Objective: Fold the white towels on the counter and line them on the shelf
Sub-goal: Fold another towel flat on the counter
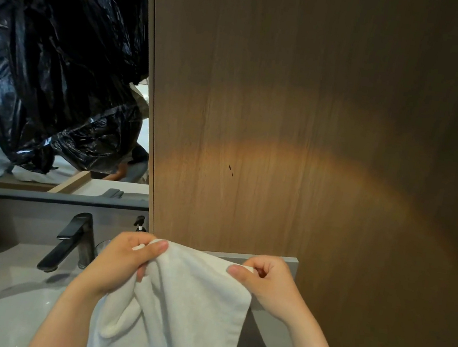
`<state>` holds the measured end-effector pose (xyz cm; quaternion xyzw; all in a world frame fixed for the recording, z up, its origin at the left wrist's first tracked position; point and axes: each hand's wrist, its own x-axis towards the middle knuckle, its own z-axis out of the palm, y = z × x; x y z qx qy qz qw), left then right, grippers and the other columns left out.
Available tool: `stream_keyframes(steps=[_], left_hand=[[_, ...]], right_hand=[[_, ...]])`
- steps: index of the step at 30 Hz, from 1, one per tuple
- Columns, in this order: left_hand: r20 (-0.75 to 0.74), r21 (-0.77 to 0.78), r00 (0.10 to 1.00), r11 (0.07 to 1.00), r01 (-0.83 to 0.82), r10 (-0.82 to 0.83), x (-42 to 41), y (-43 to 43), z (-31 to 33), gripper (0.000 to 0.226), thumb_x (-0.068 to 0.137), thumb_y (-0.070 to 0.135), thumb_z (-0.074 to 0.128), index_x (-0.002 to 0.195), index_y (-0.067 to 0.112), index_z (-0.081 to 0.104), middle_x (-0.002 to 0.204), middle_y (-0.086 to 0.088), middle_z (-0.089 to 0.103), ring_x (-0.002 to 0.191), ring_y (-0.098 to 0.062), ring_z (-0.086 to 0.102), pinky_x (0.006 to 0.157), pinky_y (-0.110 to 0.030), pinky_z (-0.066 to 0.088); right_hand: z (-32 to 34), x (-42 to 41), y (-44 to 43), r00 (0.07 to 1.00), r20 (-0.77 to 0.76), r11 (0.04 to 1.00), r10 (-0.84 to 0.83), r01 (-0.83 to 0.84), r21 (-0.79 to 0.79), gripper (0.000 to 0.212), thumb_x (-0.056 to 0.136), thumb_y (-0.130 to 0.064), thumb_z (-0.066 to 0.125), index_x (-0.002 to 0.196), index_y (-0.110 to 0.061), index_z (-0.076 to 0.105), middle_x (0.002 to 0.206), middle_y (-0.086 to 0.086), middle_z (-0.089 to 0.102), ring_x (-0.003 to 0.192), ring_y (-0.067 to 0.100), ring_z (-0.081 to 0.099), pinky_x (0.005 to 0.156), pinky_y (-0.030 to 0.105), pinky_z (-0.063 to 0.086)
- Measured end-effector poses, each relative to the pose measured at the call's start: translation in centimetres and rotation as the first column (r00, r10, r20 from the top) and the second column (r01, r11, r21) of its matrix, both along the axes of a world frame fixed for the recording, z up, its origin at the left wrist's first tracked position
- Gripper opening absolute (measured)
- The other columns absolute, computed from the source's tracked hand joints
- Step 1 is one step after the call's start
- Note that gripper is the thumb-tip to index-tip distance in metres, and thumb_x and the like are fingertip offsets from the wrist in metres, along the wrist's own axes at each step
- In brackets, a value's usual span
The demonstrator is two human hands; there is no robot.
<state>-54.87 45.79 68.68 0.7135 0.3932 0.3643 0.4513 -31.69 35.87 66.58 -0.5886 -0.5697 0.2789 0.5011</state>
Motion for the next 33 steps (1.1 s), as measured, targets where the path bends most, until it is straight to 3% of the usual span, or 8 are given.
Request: stream_keyframes(steps=[2, 5, 7, 10, 15, 22, 28, 33], left_hand=[[0.019, -0.012, 1.0, 1.0, -0.005, 0.006, -0.4, 0.0, 0.0, 0.054, 0.087, 0.035, 0.064, 0.077, -0.017, 0.055, 0.06, -0.027, 0.055, 0.058, -0.019, 0.054, 0.062, -0.023, 0.044], [0.024, -0.034, 0.999, 0.998, -0.046, 0.047, -0.6, -0.1, 0.0, 0.065, 0.073, 0.047, 0.065, 0.075, -0.017, 0.053, 0.056, -0.016, 0.054, 0.055, -0.016, 0.054, 0.063, -0.028, 0.042], [-0.005, -0.029, 0.997, 0.997, -0.074, 0.074, -0.5, -0.1, -0.2, 0.053, 0.085, 0.037, 0.065, 0.069, -0.012, 0.053, 0.049, -0.009, 0.049, 0.051, -0.011, 0.052, 0.064, -0.03, 0.041], [-0.055, 0.001, 0.992, 0.994, -0.112, 0.112, 0.0, -0.3, -0.3, 0.038, 0.092, 0.028, 0.056, 0.063, 0.004, 0.055, 0.048, -0.004, 0.051, 0.05, -0.005, 0.053, 0.066, -0.027, 0.04], [-0.075, 0.045, 0.989, 0.992, -0.121, 0.124, 0.9, -1.6, 0.3, 0.004, 0.086, 0.022, 0.065, 0.09, 0.02, 0.066, 0.086, 0.0, 0.067, 0.08, -0.008, 0.059, 0.064, -0.019, 0.04], [0.085, -0.05, 0.996, 0.999, 0.003, 0.002, 2.2, -2.5, -0.9, 0.046, 0.078, -0.005, 0.069, 0.112, 0.023, 0.054, 0.098, -0.012, 0.068, 0.083, -0.008, 0.063, 0.074, -0.013, 0.05], [0.169, -0.027, 0.986, 1.0, 0.002, 0.002, 3.6, -3.6, -1.9, 0.053, 0.084, -0.014, 0.055, 0.116, 0.027, 0.045, 0.104, 0.005, 0.067, 0.1, -0.005, 0.061, 0.082, -0.016, 0.05], [0.244, 0.044, 0.968, 0.997, -0.07, 0.057, 5.0, -4.8, -1.8, 0.058, 0.082, -0.018, 0.052, 0.12, 0.025, 0.041, 0.111, 0.008, 0.059, 0.078, 0.011, 0.061, 0.069, -0.008, 0.048]], right_hand=[[0.1, 0.0, -0.2, 1.0, -0.015, 1.0, 0.012, -0.012, -0.004, 0.047, 0.082, -0.027, 0.071, 0.04, -0.026, 0.049, 0.046, -0.008, 0.033, 0.045, 0.008, 0.029, 0.05, 0.018, 0.031], [0.0, 0.1, -0.5, 1.0, -0.026, 1.0, -0.006, 0.006, 0.0, 0.038, 0.085, -0.02, 0.068, 0.053, -0.007, 0.052, 0.052, 0.001, 0.03, 0.046, 0.007, 0.027, 0.049, 0.014, 0.031], [-0.2, -0.1, -0.5, 0.999, -0.02, 1.0, -0.026, 0.026, 0.01, 0.037, 0.086, -0.019, 0.066, 0.062, 0.005, 0.052, 0.055, 0.003, 0.033, 0.047, 0.006, 0.029, 0.049, 0.013, 0.031], [-0.2, -0.5, -0.6, 0.997, -0.041, 0.997, -0.068, 0.07, 0.03, 0.037, 0.089, -0.019, 0.063, 0.056, -0.01, 0.047, 0.046, -0.011, 0.035, 0.043, 0.003, 0.032, 0.048, 0.011, 0.032], [-0.2, -1.4, -0.9, 0.986, -0.109, 0.992, -0.124, 0.127, 0.026, 0.035, 0.091, -0.022, 0.059, 0.058, -0.014, 0.049, 0.043, -0.006, 0.045, 0.042, 0.003, 0.046, 0.053, 0.011, 0.042], [-0.5, -3.0, -0.6, 0.977, -0.193, 0.993, -0.094, 0.106, 0.05, 0.018, 0.092, -0.015, 0.058, 0.078, -0.003, 0.061, 0.047, 0.004, 0.042, 0.04, 0.01, 0.041, 0.051, 0.017, 0.043], [-0.7, -3.8, -0.1, 0.967, -0.212, 0.984, -0.139, 0.158, 0.077, 0.016, 0.091, -0.012, 0.059, 0.078, -0.006, 0.067, 0.044, -0.008, 0.032, 0.042, 0.006, 0.028, 0.052, 0.024, 0.032], [-0.9, -4.1, 0.2, 0.949, -0.271, 0.977, -0.161, 0.192, 0.091, 0.018, 0.091, -0.011, 0.057, 0.079, -0.003, 0.069, 0.059, 0.02, 0.047, 0.059, 0.016, 0.041, 0.059, 0.028, 0.035]])
